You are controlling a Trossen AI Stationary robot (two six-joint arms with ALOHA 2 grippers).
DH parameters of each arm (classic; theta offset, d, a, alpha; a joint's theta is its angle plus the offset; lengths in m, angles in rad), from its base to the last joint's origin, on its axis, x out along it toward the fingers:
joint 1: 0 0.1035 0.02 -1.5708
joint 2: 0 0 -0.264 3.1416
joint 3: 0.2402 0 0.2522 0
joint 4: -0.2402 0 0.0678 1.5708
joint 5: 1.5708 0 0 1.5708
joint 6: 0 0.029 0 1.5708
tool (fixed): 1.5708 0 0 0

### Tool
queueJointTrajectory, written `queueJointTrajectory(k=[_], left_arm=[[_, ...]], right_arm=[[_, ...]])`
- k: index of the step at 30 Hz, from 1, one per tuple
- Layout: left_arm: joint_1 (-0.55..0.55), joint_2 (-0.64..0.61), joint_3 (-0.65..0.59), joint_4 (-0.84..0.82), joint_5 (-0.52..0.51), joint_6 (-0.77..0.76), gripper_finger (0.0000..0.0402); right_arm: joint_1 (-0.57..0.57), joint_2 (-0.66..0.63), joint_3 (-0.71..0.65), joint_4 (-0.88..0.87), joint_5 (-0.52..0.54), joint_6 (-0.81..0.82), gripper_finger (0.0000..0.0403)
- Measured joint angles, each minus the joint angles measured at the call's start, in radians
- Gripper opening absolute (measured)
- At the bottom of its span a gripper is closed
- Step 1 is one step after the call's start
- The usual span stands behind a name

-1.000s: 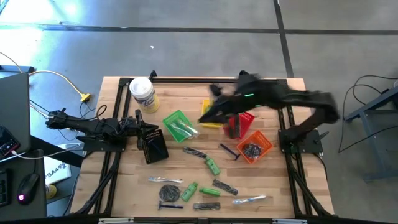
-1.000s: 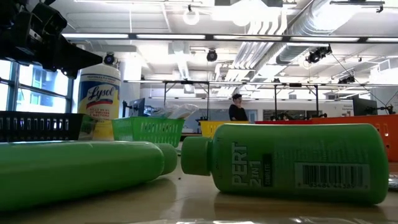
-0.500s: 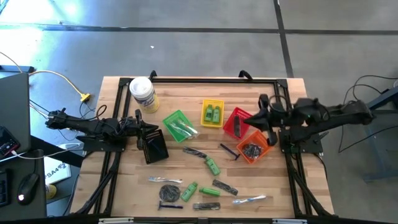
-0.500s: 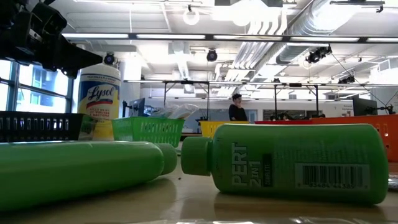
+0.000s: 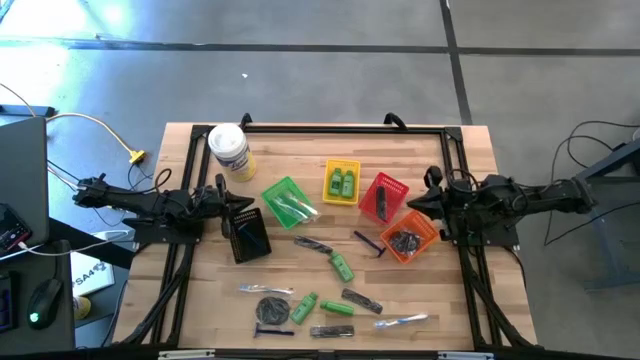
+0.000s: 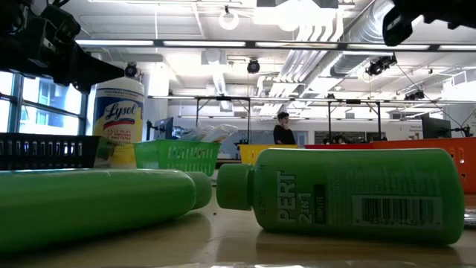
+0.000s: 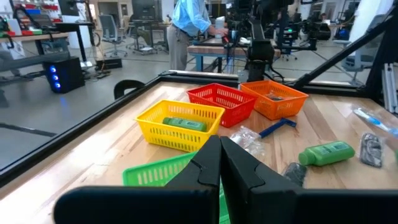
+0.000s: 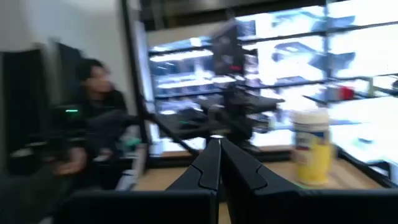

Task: Pick & Place Travel size toiletries

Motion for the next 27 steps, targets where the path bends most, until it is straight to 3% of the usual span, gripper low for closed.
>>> queueJointTrajectory(k=[3,27], left_arm=[[0.0,0.0,0.0,0.0,0.0,0.022,0.0],[0.0,0.0,0.0,-0.001,-0.001,0.068,0.0]], right_arm=[[-0.004,-0.042,-0.046,0.007,-0.056,-0.003,0.0004],[-0.004,-0.063,-0.249,0.182,0.041,-0.038,0.0004]])
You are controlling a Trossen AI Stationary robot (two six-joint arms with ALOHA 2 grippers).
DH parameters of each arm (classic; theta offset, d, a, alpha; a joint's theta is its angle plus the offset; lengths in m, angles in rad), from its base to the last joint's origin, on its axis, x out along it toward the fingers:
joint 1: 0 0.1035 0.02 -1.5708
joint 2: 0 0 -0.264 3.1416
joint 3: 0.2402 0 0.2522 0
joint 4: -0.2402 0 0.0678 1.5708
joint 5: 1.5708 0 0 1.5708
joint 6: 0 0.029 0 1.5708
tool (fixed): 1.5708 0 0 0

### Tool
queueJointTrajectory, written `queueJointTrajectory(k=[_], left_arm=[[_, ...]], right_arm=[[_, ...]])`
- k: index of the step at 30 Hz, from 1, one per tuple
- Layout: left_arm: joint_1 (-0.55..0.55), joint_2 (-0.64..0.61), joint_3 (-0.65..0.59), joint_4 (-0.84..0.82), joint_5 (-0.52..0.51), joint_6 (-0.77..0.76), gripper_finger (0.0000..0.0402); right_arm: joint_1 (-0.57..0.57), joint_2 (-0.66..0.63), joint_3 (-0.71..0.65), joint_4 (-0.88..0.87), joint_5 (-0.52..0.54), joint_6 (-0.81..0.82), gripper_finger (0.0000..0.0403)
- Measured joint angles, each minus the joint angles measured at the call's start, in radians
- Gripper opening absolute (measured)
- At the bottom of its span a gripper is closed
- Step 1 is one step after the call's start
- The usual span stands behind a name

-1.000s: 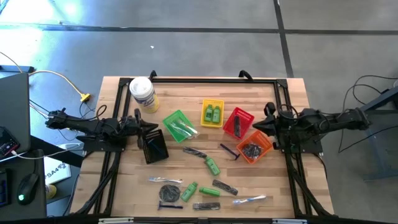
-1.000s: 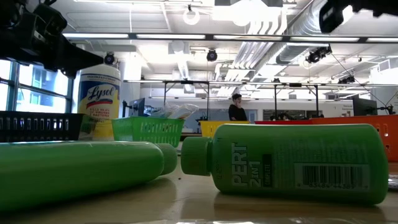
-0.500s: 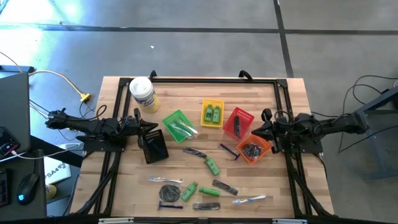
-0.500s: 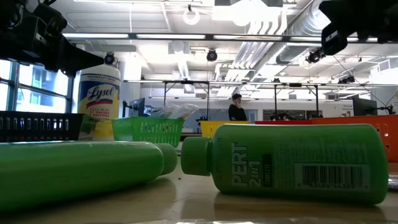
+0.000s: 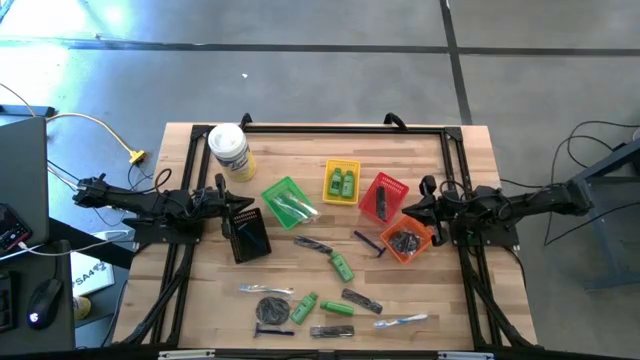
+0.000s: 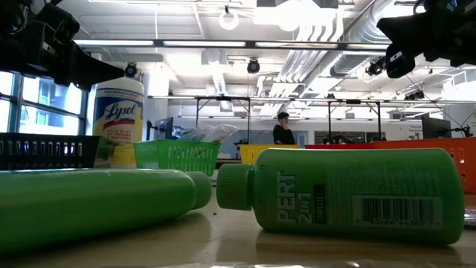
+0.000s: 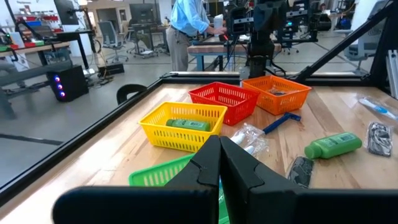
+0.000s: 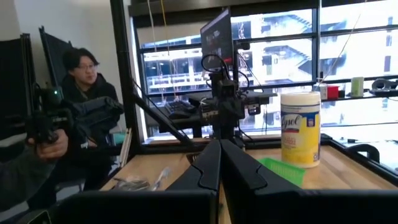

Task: Pick & Place Travel size toiletries

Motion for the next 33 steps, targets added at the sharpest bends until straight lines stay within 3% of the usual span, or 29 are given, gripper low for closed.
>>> queueJointTrajectory(k=[33], left_arm=[[0.0,0.0,0.0,0.0,0.012,-0.105,0.0]], right_arm=[[0.0,0.001,-0.002,-0.015,-0.035,-0.003,0.0004]])
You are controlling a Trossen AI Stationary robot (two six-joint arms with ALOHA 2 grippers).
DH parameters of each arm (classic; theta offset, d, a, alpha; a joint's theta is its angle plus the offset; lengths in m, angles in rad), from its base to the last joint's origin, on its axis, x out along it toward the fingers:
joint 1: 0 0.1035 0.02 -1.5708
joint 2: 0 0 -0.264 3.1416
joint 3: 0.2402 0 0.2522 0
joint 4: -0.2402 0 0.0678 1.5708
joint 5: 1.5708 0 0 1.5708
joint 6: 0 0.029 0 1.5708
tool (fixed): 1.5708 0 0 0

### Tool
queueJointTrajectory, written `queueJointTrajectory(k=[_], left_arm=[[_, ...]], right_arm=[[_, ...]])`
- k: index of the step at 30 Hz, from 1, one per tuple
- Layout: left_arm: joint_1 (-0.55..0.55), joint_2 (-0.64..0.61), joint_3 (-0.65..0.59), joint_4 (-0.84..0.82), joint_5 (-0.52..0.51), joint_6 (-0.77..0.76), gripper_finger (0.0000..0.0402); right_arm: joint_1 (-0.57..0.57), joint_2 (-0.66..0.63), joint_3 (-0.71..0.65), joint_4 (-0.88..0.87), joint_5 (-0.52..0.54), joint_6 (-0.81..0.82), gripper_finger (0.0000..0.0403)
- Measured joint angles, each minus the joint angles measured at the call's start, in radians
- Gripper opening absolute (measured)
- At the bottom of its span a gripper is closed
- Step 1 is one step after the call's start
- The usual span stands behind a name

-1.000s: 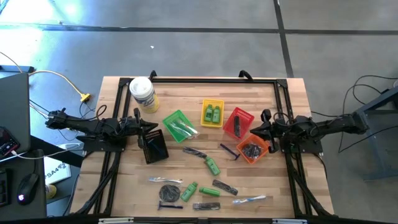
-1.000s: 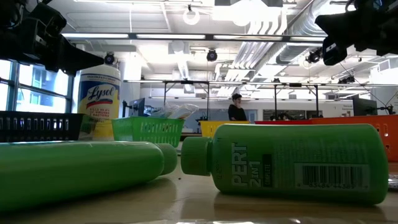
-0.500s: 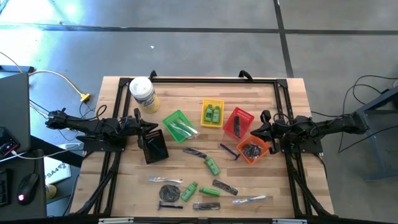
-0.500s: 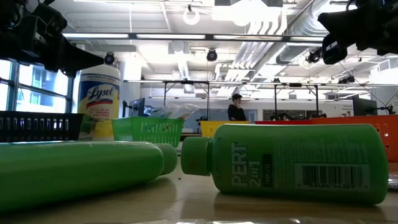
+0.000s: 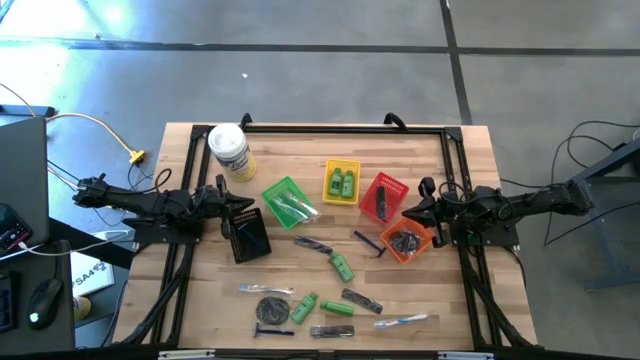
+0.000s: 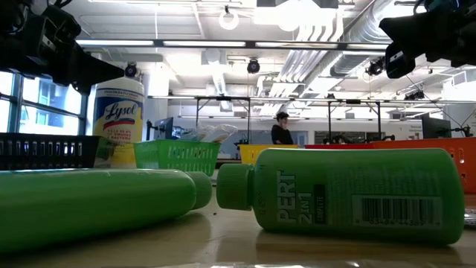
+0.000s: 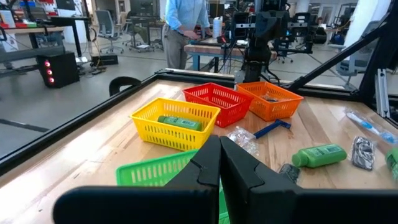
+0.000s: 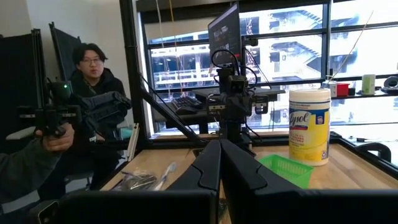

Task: Pick & Place Travel size toiletries

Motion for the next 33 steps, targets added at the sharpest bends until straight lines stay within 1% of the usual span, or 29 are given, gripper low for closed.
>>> queueJointTrajectory(k=[4,8,10,33], left_arm=[[0.0,0.0,0.013,-0.009,0.002,-0.025,0.0],[0.0,0.0,0.031,-0.031,0.053,-0.03,0.0],[0.0,0.0,0.031,-0.033,0.061,-0.03,0.0],[0.0,0.0,0.038,-0.039,0.061,-0.025,0.0]], right_arm=[[0.0,0.0,0.0,-0.002,0.0,0.0,0.0004],[0.0,0.0,0.0,-0.002,0.0,0.007,0.0004],[0.0,0.0,0.0,-0.002,0.0,0.009,0.0004],[0.0,0.0,-0.002,-0.007,0.006,0.004,0.0004]])
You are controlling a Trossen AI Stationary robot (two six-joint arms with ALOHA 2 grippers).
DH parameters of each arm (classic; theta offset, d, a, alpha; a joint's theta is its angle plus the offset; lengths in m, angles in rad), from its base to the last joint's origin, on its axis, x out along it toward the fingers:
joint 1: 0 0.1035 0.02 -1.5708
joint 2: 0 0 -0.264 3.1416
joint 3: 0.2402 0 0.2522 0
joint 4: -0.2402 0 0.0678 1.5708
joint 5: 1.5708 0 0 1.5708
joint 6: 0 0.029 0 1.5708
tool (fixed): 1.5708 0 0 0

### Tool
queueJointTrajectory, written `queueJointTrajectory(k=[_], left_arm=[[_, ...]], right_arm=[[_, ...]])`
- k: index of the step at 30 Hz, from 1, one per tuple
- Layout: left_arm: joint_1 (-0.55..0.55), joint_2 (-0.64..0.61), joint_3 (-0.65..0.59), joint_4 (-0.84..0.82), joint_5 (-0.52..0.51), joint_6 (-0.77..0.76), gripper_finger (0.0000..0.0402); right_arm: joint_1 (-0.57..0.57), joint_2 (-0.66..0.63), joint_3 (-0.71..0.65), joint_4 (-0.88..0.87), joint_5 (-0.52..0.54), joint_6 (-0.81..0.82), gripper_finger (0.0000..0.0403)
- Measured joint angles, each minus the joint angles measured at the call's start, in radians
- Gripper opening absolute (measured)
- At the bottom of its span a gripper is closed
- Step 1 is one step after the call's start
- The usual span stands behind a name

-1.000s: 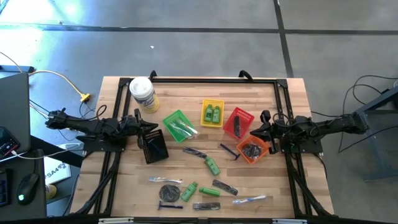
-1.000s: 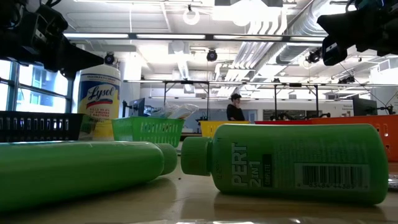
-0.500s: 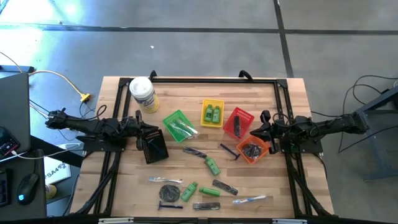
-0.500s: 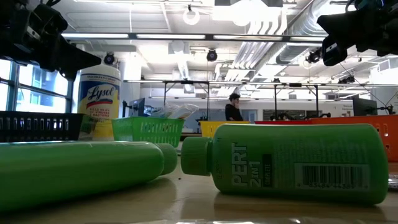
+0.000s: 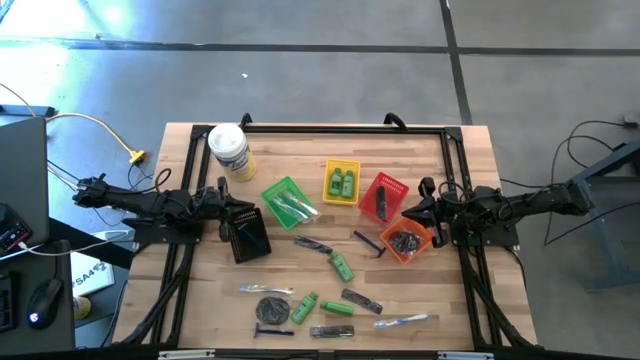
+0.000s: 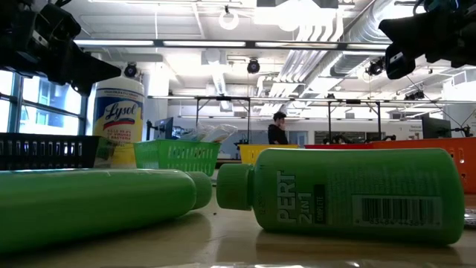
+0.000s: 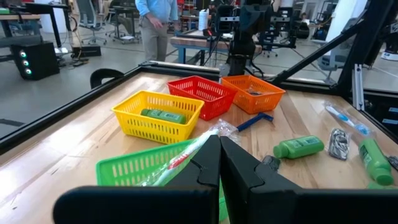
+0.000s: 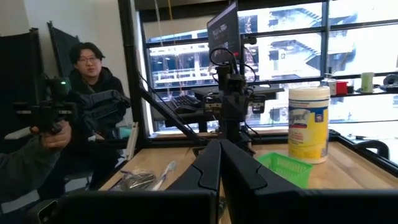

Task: Pick & Place Travel size toiletries

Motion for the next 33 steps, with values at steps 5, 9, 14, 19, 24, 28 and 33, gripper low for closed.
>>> queueJointTrajectory(k=[5,9,14,19,24,28,33], left_arm=[[0.0,0.0,0.0,0.0,-0.002,0.0,0.0],[0.0,0.0,0.001,0.0,-0.003,0.0,0.0],[0.0,0.0,0.002,0.0,-0.003,-0.003,0.0],[0.0,0.0,0.002,0.001,-0.003,-0.004,0.0],[0.0,0.0,0.002,0.001,-0.002,-0.003,0.0],[0.0,0.0,0.002,0.001,-0.002,-0.004,0.0],[0.0,0.0,0.002,0.001,-0.003,-0.003,0.0]], right_arm=[[0.0,0.0,0.0,-0.001,0.077,0.0,0.0004],[0.0,0.0,0.0,-0.001,0.074,0.002,0.0004],[0.0,0.0,0.0,-0.001,0.074,0.008,0.0004],[0.0,0.0,0.0,-0.002,0.074,0.008,0.0004],[0.0,0.002,0.0,-0.002,0.074,0.008,0.0004],[0.0,0.004,0.0,-0.003,0.074,0.008,0.0004],[0.0,0.004,0.0,-0.005,0.073,0.005,0.0004]])
